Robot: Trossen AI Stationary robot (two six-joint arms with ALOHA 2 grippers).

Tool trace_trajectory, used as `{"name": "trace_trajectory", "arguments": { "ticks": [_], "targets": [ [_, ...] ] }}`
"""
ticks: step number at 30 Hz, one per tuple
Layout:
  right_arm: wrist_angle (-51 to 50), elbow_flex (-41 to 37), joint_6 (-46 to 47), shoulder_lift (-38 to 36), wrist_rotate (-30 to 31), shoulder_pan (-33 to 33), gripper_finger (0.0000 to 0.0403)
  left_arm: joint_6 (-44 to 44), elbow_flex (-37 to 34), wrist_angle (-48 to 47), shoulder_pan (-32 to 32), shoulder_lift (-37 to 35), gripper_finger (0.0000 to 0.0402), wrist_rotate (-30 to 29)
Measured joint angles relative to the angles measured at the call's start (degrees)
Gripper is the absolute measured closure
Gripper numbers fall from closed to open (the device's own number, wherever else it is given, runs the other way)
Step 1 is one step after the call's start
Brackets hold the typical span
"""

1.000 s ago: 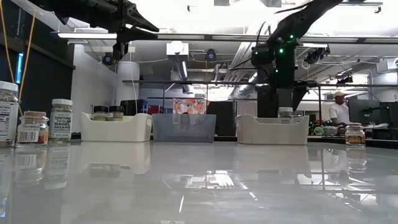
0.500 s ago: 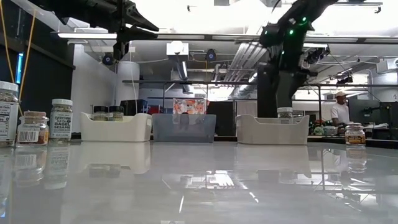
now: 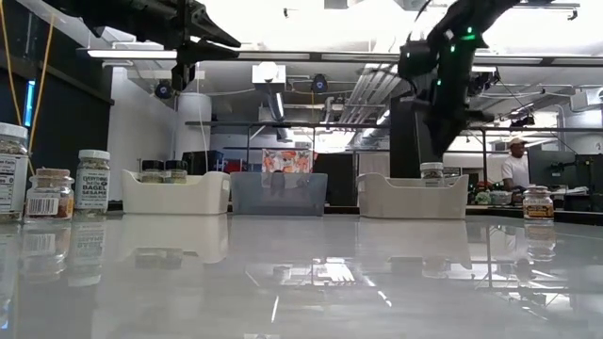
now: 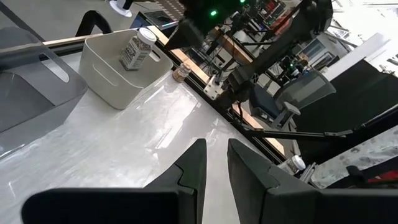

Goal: Sort spices by type
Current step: Put the top right white seasoning bottle into the gray bin

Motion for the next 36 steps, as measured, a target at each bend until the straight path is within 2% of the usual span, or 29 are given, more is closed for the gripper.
{"name": "trace_trajectory", "arguments": {
  "ticks": [4,14,21,30,36],
  "targets": [
    [1.4,-2.2,3.4,1.5,1.7,-1.9,0.0399,-0.4,0.0,0.0,0.0,0.0,0.0347,0.0],
    [8.6,-6.2,7.7,1.9,1.9,-3.0,0.0402,0.0,0.0,0.0,0.0,0.0,0.0347,0.0],
    [10.7,-6.9,9.9,1.9,5.8,-3.1,0.0402,0.6,0.0,0.0,0.0,0.0,0.0348,0.0],
    [10.8,-6.9,8.9,1.9,7.8,-4.3,0.0402,0.7,0.0,0.0,0.0,0.0,0.0348,0.0],
    [11.0,-6.9,7.8,1.9,5.7,-4.3,0.0403,0.5,0.0,0.0,0.0,0.0,0.0348,0.0]
  ]
}}
